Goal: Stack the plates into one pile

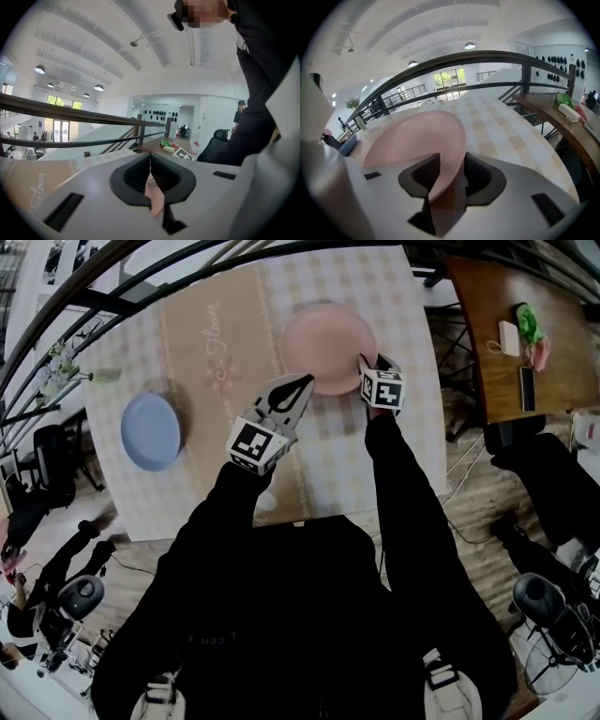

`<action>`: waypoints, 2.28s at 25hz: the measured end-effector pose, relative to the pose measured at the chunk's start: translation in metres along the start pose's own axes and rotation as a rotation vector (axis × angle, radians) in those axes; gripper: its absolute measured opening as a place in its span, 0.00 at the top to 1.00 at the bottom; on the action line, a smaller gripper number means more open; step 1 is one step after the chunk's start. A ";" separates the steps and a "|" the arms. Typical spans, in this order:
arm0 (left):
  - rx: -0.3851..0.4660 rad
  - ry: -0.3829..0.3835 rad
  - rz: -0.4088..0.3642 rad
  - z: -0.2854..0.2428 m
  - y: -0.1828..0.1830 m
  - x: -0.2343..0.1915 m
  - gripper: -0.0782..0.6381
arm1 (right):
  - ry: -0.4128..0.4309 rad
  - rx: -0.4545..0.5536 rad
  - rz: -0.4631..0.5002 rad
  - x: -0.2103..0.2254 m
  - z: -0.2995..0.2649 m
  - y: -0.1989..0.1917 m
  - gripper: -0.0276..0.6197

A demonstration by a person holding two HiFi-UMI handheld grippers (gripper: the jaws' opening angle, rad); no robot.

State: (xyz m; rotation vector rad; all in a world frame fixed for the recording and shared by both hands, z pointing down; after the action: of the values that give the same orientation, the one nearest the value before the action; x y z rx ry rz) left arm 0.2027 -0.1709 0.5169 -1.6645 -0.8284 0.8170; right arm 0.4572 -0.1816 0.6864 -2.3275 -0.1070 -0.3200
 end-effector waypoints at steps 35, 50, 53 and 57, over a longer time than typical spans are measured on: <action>0.081 0.103 -0.022 0.111 0.026 -0.024 0.86 | 0.212 0.132 -0.382 -0.087 0.071 0.022 0.92; 0.131 0.190 -0.017 0.206 0.028 -0.060 0.86 | 0.260 0.139 -0.381 -0.174 0.081 0.029 0.92; 0.137 0.210 -0.014 0.220 0.026 -0.066 0.86 | 0.276 0.131 -0.381 -0.187 0.077 0.029 0.92; 0.142 0.239 -0.011 0.240 0.024 -0.078 0.86 | 0.295 0.112 -0.364 -0.210 0.066 0.033 0.92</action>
State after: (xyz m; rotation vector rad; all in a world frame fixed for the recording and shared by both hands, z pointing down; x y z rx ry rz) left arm -0.0374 -0.1218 0.4516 -1.5925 -0.5998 0.6389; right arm 0.2736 -0.1532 0.5647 -2.1176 -0.3940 -0.8127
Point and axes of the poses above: the fingertips, and each gripper's own axes: z backward along the fingers, x to its right, y out of its top, the point moved 9 cm from there along z, backward along the fingers, and after that the axes turned 8 degrees about y, right-handed, at the moved point
